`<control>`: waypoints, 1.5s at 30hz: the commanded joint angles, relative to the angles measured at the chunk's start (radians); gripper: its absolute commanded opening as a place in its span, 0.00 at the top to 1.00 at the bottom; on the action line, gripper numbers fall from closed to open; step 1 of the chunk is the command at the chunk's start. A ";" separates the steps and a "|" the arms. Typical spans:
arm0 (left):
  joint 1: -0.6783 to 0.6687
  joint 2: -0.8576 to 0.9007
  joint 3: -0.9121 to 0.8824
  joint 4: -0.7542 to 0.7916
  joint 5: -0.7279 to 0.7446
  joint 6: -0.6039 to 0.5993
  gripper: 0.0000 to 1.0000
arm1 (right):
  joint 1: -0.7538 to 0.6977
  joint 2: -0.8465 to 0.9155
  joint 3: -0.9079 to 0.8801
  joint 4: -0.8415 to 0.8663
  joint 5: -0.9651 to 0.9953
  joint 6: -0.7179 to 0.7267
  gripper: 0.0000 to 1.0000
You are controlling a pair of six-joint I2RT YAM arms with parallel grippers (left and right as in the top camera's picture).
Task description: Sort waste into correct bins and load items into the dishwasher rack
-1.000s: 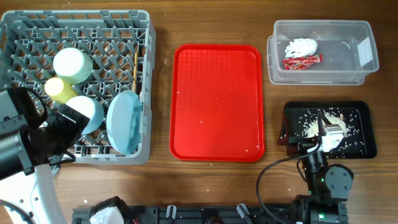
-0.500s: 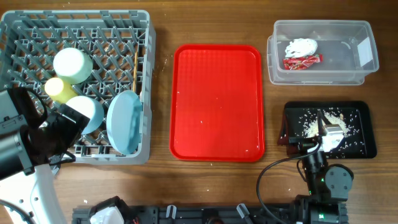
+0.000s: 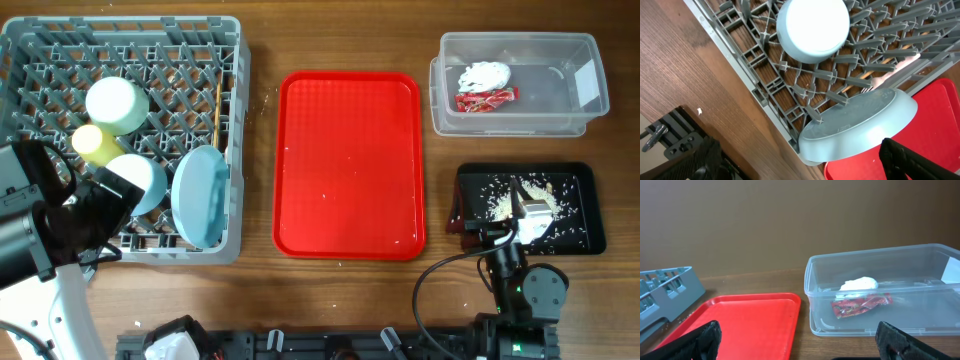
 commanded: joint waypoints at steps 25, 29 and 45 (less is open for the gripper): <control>-0.222 -0.134 -0.158 0.270 -0.008 0.072 0.00 | -0.001 -0.012 -0.003 0.003 -0.015 0.007 0.00; -0.328 -0.268 -0.381 0.510 0.027 0.211 0.00 | -0.001 -0.012 -0.003 0.003 -0.015 0.007 0.00; -0.403 -0.824 -1.157 1.302 0.054 0.220 0.00 | -0.001 -0.012 -0.003 0.003 -0.015 0.007 0.00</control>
